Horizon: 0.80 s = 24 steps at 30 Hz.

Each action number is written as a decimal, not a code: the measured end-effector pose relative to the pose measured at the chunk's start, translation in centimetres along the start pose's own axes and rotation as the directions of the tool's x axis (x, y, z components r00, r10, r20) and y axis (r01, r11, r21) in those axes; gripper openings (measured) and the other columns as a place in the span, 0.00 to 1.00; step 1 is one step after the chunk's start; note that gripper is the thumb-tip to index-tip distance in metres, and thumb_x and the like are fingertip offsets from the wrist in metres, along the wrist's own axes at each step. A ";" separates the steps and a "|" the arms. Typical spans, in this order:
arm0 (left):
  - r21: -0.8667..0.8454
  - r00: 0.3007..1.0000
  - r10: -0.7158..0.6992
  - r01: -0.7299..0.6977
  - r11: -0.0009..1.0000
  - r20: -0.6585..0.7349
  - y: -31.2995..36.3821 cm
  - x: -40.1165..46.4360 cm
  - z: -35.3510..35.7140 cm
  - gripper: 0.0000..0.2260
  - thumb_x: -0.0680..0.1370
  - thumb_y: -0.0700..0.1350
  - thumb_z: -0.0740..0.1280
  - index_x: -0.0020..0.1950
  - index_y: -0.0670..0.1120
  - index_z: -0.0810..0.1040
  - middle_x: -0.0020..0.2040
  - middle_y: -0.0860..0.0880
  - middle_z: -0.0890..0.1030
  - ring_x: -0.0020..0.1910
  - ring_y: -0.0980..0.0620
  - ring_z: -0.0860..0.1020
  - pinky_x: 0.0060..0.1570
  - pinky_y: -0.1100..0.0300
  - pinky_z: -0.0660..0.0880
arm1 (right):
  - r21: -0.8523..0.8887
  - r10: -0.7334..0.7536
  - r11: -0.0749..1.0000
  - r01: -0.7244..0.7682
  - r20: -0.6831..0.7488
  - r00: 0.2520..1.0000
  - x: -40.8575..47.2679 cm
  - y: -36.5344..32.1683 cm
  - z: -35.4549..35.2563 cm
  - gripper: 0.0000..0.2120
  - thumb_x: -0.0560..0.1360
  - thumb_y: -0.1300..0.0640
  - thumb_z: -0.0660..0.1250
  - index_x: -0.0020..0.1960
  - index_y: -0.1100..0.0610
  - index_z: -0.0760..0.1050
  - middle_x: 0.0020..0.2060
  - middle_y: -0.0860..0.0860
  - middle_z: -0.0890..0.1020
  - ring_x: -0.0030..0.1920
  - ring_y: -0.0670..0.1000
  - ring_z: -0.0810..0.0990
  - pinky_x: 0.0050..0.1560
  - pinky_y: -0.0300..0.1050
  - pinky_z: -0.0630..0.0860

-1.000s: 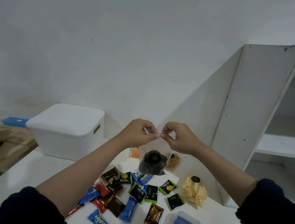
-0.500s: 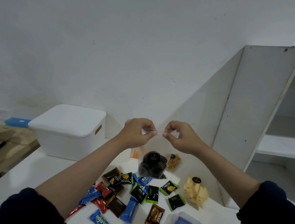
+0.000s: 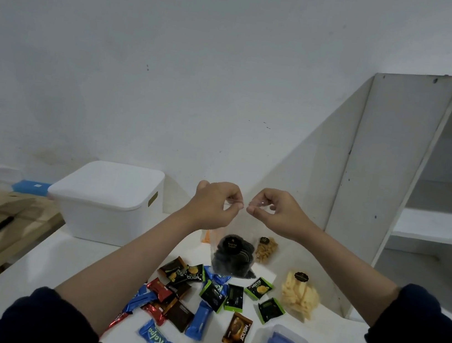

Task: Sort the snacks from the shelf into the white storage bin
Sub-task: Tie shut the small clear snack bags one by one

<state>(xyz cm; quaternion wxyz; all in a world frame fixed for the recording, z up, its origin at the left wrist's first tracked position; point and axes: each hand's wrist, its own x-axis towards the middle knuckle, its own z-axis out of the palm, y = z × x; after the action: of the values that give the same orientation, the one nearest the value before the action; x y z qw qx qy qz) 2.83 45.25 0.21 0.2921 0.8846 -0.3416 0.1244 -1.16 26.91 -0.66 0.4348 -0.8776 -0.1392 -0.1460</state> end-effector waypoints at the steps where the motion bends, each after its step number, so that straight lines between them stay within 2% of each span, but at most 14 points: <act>1: -0.019 1.000 -0.010 0.009 1.000 -0.015 0.0 0.0 0.0 0.03 0.77 0.45 0.65 0.45 0.48 0.78 0.46 0.53 0.82 0.49 0.55 0.78 0.61 0.53 0.58 | 0.018 0.011 1.000 -0.011 -0.007 1.000 -0.1 0.0 -0.1 0.04 0.74 0.57 0.70 0.42 0.55 0.77 0.38 0.44 0.80 0.41 0.40 0.77 0.41 0.26 0.70; 5: -0.056 0.999 -0.029 0.027 0.998 -0.031 0.3 -0.1 -0.1 0.03 0.76 0.45 0.66 0.44 0.48 0.79 0.45 0.53 0.82 0.49 0.56 0.79 0.60 0.55 0.58 | 0.040 0.018 0.999 -0.017 -0.022 1.000 -0.2 0.1 -0.3 0.06 0.74 0.58 0.69 0.39 0.54 0.76 0.36 0.44 0.79 0.43 0.44 0.78 0.49 0.43 0.72; 9: -0.028 1.000 -0.022 0.022 0.999 0.007 1.0 0.0 -0.5 0.04 0.72 0.51 0.62 0.41 0.53 0.76 0.43 0.55 0.81 0.46 0.58 0.78 0.59 0.55 0.58 | 0.056 0.001 0.998 0.001 -0.035 0.999 -0.2 0.1 -0.3 0.07 0.73 0.60 0.70 0.38 0.52 0.76 0.37 0.45 0.80 0.48 0.49 0.80 0.53 0.48 0.73; 12: -0.026 1.000 -0.013 0.013 1.000 0.021 1.2 0.1 -0.6 0.03 0.76 0.48 0.65 0.41 0.54 0.76 0.43 0.57 0.80 0.46 0.58 0.77 0.60 0.53 0.59 | 0.060 -0.006 0.998 0.009 -0.035 0.999 -0.1 0.0 -0.4 0.07 0.73 0.60 0.71 0.38 0.53 0.76 0.37 0.46 0.80 0.47 0.49 0.80 0.51 0.46 0.73; 16: -0.045 1.000 -0.014 0.015 0.999 0.015 1.2 0.3 -0.8 0.04 0.77 0.46 0.66 0.41 0.52 0.75 0.43 0.55 0.81 0.46 0.56 0.78 0.63 0.51 0.60 | 0.156 0.036 0.987 -0.028 -0.047 0.998 -0.2 0.0 -0.4 0.06 0.72 0.59 0.72 0.37 0.54 0.77 0.32 0.42 0.80 0.35 0.37 0.76 0.43 0.38 0.71; 19: -0.067 1.000 -0.002 0.001 0.998 -0.012 1.1 0.2 -0.8 0.04 0.74 0.49 0.64 0.40 0.52 0.74 0.39 0.57 0.79 0.45 0.56 0.78 0.63 0.49 0.62 | 0.257 0.077 0.965 -0.057 -0.068 0.995 -0.1 0.0 -0.3 0.06 0.72 0.60 0.72 0.37 0.56 0.78 0.28 0.40 0.80 0.30 0.37 0.75 0.34 0.30 0.70; 24: -0.094 1.000 -0.001 -0.001 0.996 -0.019 0.8 0.2 -0.6 0.04 0.74 0.49 0.64 0.39 0.53 0.73 0.37 0.60 0.77 0.42 0.61 0.76 0.64 0.46 0.63 | 0.341 0.109 0.937 -0.075 -0.082 0.991 0.1 0.0 -0.3 0.09 0.71 0.63 0.72 0.34 0.57 0.77 0.29 0.43 0.79 0.29 0.38 0.74 0.32 0.31 0.69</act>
<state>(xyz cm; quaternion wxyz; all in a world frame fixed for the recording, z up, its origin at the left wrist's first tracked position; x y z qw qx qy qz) 2.41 45.04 1.14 0.3365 0.8687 -0.3442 0.1167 -1.11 26.63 -0.45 0.5913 -0.7874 -0.0991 -0.1431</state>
